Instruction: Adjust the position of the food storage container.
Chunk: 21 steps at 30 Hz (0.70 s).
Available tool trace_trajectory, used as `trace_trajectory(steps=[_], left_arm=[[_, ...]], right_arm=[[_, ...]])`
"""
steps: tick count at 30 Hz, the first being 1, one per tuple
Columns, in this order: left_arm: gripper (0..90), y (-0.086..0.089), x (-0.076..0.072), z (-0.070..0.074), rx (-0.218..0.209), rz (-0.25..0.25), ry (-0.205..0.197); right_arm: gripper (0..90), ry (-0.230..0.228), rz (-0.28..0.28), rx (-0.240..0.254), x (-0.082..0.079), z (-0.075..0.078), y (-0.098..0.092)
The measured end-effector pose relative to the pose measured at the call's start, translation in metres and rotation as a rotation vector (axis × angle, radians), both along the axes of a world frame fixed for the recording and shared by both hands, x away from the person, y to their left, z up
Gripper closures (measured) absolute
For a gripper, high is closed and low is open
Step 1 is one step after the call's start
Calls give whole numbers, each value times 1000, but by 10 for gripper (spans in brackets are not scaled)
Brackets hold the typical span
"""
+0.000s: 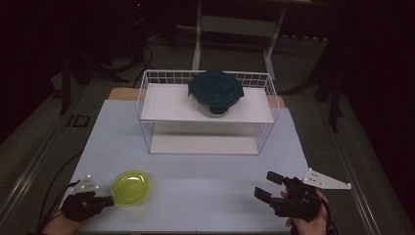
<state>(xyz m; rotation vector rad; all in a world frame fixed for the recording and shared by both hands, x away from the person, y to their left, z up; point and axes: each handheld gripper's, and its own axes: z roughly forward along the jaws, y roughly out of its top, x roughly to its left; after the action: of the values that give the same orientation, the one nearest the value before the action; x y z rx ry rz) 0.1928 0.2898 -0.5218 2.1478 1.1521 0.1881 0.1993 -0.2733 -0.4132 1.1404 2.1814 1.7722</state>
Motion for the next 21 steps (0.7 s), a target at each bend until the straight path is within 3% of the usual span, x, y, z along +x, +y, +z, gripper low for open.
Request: trace_trajectory(steps=[10,18,21], left_arm=[[885,-10,13,-4,-7,-12,8],[885,-23,23,-5,20,-29,-10],[885,-24,26,-5,7,-25,-4]], right_arm=[[177,3,-4,1,0,-2,-2],[177,18,3,-6,2,-6,1],[177,21,8,-7,2,-7,2]])
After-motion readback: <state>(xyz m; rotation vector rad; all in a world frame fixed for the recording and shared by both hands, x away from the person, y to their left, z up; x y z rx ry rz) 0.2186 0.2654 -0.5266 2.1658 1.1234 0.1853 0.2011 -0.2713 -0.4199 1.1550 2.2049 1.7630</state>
